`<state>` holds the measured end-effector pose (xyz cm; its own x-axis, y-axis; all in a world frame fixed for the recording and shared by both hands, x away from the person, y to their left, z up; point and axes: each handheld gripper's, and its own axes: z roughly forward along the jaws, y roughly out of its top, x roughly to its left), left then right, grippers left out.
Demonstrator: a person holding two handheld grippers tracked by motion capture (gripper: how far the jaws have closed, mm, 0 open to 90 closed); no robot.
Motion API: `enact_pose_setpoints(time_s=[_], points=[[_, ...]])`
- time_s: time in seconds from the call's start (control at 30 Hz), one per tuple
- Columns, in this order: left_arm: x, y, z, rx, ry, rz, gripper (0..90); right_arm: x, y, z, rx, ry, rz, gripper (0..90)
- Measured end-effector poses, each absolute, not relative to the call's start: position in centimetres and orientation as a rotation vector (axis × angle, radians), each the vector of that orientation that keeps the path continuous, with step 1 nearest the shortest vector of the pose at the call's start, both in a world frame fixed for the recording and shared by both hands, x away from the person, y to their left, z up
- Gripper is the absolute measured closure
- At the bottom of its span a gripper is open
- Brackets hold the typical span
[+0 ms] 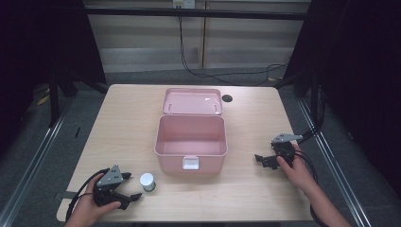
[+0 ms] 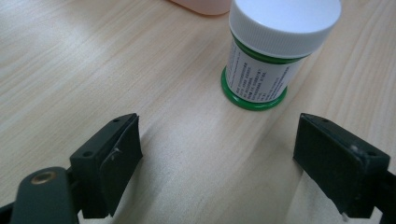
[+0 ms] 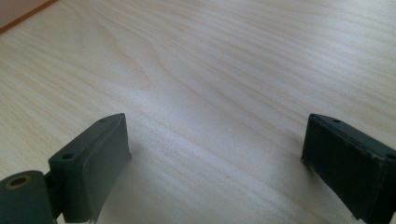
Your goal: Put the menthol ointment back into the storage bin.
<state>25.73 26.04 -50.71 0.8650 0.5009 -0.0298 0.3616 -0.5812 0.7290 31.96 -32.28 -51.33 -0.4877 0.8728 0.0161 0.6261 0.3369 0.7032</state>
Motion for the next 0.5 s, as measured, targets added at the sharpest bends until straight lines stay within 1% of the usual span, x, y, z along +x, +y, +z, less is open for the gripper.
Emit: enact_pose_setpoints(time_s=[0.33, 0.4, 0.5], points=[[25.7, 25.9, -50.7, 2.255, 0.634, 0.238, 14.0, 31.9, -32.3, -51.3, 1.326, 2.244, 0.937, 6.9], [25.7, 25.8, -50.6, 2.257, 0.658, 0.222, 13.4, 31.9, -32.3, -51.3, 1.325, 2.244, 0.937, 6.9], [25.6, 25.4, -49.7, 2.333, 0.714, 0.192, 14.7, 31.9, -32.3, -51.3, 1.325, 2.244, 0.937, 6.9]])
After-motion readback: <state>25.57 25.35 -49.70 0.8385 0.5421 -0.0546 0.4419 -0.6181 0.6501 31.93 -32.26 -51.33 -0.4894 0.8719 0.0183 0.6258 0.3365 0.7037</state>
